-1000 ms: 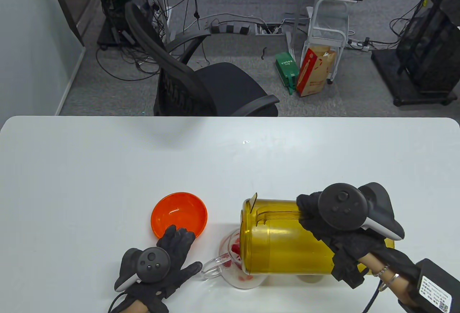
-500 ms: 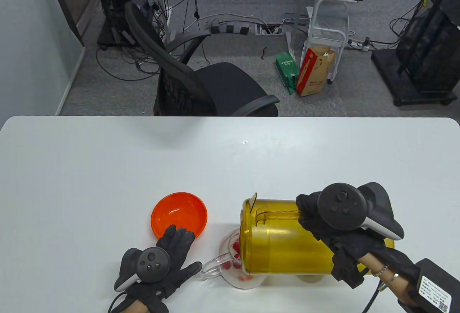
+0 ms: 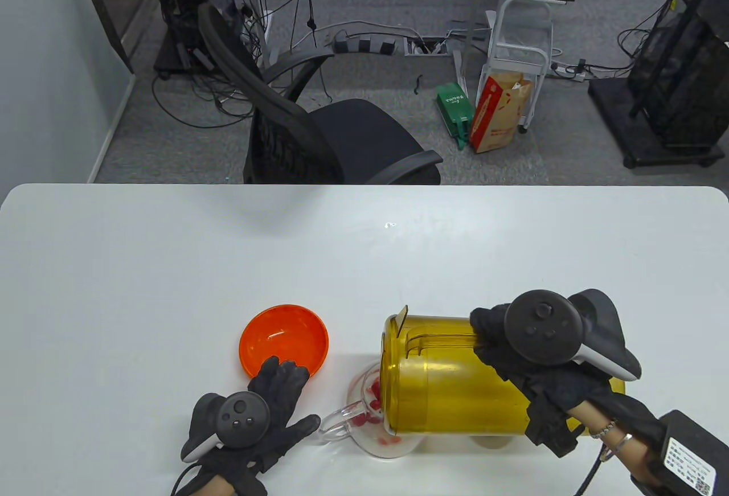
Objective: Make wolfberry and red date tea
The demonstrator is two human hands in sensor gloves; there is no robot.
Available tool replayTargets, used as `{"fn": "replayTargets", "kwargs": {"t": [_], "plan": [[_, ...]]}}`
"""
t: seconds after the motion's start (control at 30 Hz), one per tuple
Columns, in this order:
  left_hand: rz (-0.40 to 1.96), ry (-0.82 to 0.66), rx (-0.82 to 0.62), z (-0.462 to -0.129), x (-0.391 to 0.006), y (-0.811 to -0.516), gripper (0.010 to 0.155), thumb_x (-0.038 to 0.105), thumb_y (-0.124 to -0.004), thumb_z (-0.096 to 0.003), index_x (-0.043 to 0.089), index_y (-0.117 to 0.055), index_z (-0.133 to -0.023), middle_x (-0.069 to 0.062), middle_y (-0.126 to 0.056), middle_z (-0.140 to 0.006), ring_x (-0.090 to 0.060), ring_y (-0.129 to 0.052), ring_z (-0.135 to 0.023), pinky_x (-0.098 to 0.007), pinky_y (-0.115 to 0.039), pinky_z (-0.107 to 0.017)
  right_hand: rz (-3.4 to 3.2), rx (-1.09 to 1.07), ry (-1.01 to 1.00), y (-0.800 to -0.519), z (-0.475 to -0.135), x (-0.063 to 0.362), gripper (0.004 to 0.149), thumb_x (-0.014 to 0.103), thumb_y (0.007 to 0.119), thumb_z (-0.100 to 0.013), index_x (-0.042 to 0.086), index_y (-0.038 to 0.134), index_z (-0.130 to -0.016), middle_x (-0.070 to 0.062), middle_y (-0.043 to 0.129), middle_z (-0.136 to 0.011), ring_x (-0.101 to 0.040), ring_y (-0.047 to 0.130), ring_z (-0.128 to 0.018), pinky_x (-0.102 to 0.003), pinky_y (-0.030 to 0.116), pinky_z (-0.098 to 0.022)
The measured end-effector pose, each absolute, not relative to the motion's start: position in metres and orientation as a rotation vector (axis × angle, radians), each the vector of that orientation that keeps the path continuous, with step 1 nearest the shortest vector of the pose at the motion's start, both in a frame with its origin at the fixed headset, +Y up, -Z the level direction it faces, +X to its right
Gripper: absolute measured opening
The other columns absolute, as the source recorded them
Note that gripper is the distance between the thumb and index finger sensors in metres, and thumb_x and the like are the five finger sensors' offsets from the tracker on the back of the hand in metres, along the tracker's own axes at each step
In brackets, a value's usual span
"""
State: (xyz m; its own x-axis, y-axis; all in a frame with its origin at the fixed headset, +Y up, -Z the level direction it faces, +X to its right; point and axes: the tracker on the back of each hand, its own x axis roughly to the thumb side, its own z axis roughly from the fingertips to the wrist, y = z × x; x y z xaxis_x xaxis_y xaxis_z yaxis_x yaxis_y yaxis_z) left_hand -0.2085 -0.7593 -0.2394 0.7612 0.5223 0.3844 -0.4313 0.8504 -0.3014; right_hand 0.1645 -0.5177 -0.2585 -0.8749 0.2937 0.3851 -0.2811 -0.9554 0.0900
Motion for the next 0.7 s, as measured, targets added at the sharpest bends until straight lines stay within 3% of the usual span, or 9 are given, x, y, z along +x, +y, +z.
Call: {"fn": "replayTargets", "kwargs": {"t": [0.7], "plan": [[0.525,-0.469,-0.193,-0.239,-0.209,-0.758,0.081,0.061,-0.063,-0.0576,0.01,-0.033,-0.114,-0.025,-0.035,-0.121,-0.049,-0.019,-0.109,-0.063,-0.03,-0.074,2.575,0.5,0.056,-0.546,-0.259,0.209,0.034,0.022,0.088,-0.051,0.003,0.081,-0.08,-0.022,0.087,-0.052,-0.038,0.082,-0.048,-0.065,0.065,-0.053]]}}
